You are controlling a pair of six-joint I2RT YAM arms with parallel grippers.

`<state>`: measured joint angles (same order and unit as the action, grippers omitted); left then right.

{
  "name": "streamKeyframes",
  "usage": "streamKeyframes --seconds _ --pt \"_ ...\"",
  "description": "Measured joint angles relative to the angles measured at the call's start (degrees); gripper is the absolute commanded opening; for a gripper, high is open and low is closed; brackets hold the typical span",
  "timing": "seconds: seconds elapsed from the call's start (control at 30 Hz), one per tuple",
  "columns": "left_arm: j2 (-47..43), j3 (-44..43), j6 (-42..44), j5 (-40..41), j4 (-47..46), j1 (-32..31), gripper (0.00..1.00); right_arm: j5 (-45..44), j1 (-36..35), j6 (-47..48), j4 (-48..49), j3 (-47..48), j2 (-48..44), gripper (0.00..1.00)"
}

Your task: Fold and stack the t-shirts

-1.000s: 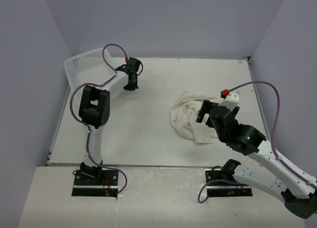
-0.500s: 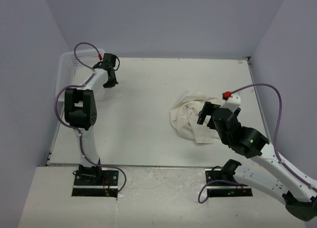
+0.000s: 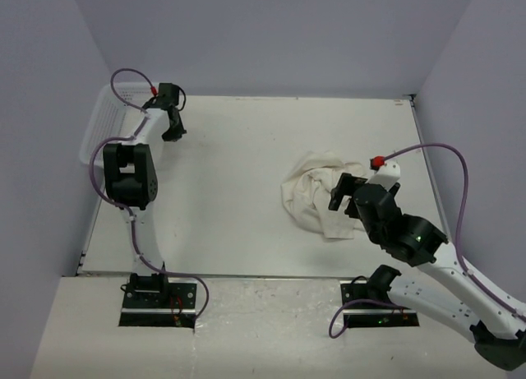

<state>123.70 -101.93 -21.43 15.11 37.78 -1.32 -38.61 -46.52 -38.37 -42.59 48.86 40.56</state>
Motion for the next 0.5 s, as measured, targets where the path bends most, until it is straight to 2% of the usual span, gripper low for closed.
streamKeyframes --seconds 0.17,0.2,0.37,0.5 --pt "1.9 -3.96 0.02 -0.68 0.57 0.24 0.0 0.57 -0.04 0.02 0.15 -0.37 1.51 0.99" --pt "1.9 -4.02 0.02 -0.9 0.57 0.28 0.02 0.59 -0.04 0.04 0.17 -0.37 1.95 0.99" --pt "1.18 -3.1 -0.04 -2.99 -0.17 0.44 0.19 0.61 -0.04 0.55 0.44 -0.37 3.74 0.99" --pt "-3.96 1.73 -0.15 -6.64 -1.46 0.55 0.39 0.52 -0.04 1.11 1.42 -0.37 4.79 0.99"
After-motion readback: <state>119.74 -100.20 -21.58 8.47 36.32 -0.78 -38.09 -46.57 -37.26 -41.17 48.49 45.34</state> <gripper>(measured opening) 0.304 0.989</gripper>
